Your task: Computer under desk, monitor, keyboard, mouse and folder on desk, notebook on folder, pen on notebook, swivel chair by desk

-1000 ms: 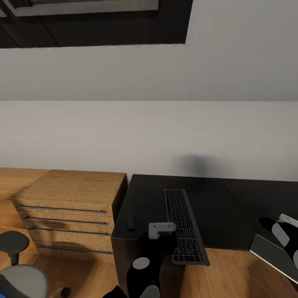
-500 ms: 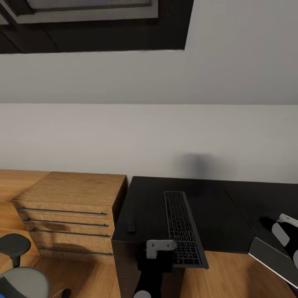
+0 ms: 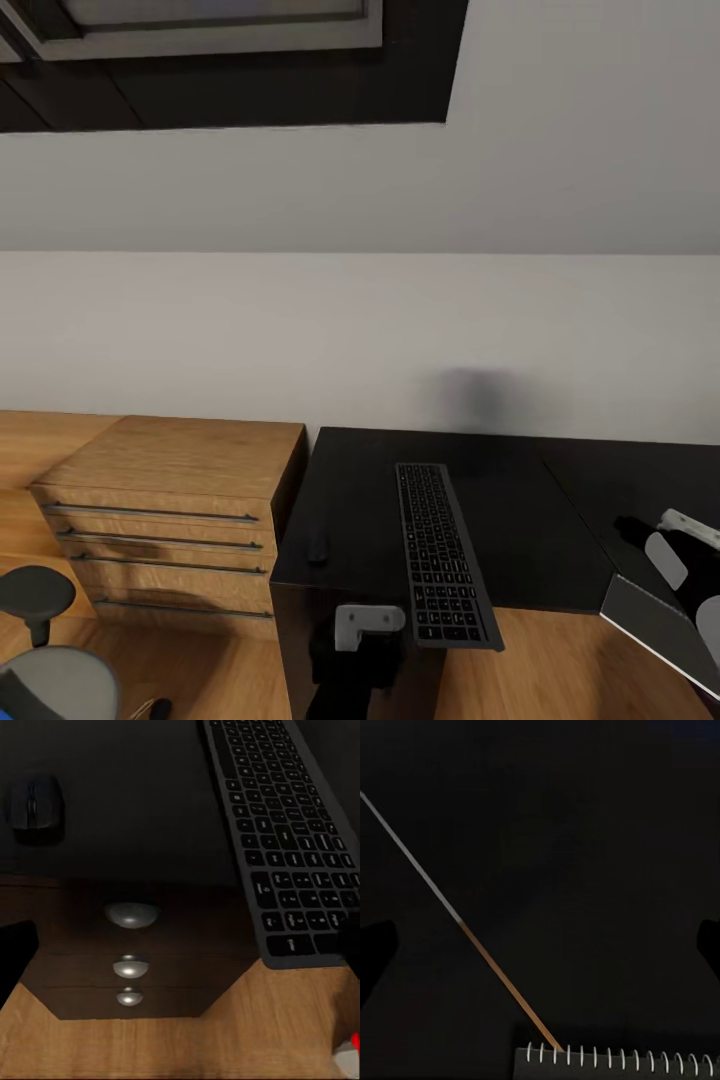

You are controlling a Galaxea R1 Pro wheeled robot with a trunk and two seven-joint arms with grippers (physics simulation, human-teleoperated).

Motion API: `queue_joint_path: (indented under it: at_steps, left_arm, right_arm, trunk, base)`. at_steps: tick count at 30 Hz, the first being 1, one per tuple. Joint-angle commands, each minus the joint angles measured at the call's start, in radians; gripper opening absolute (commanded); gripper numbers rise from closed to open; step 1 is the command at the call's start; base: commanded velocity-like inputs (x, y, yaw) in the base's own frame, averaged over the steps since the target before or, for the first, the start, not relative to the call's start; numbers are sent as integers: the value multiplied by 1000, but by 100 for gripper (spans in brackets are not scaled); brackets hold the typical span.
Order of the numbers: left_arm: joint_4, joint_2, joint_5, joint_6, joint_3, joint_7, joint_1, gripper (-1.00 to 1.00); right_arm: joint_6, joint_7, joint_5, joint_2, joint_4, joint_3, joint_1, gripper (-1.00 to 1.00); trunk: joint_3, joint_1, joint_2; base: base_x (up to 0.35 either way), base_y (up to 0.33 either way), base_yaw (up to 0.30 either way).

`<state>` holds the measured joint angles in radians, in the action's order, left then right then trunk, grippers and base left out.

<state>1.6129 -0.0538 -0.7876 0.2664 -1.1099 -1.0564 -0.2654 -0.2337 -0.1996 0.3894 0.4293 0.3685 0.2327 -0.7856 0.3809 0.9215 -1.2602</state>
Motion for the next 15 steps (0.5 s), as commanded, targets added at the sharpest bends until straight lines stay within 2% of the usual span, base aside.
queue_joint_path:
  at_steps: [1, 5, 6, 13, 15]
  left_arm:
    - [0, -7, -9, 7, -6, -6, -2, 100]
    - [-10, -41, -33, 6, -35, -6, -2, 100]
    - [-12, -58, -43, 4, -48, -7, -2, 100]
    - [-13, -68, -50, -17, -59, -7, -2, 100]
    - [-13, -70, -51, -25, -60, -8, -2, 100]
  right_arm:
    - [-4, -5, 10, -2, 2, 0, 0, 100]
    - [-5, -6, 9, -8, 2, 1, 0, 100]
    - [-5, -6, 10, -9, 1, 1, 0, 100]
    - [-7, -5, 9, -12, -2, 0, 0, 100]
    - [-7, -5, 6, -27, -3, -1, 0, 100]
  trunk:
    - [1, 0, -1]
    - [1, 0, -1]
    - [1, 0, -1]
    - [1, 0, -1]
    - [1, 0, -1]
  base:
    - [0, 0, -25]
    - [0, 0, -131]
    - [0, 0, -227]
    - [0, 0, -187]
    - [0, 0, -50]
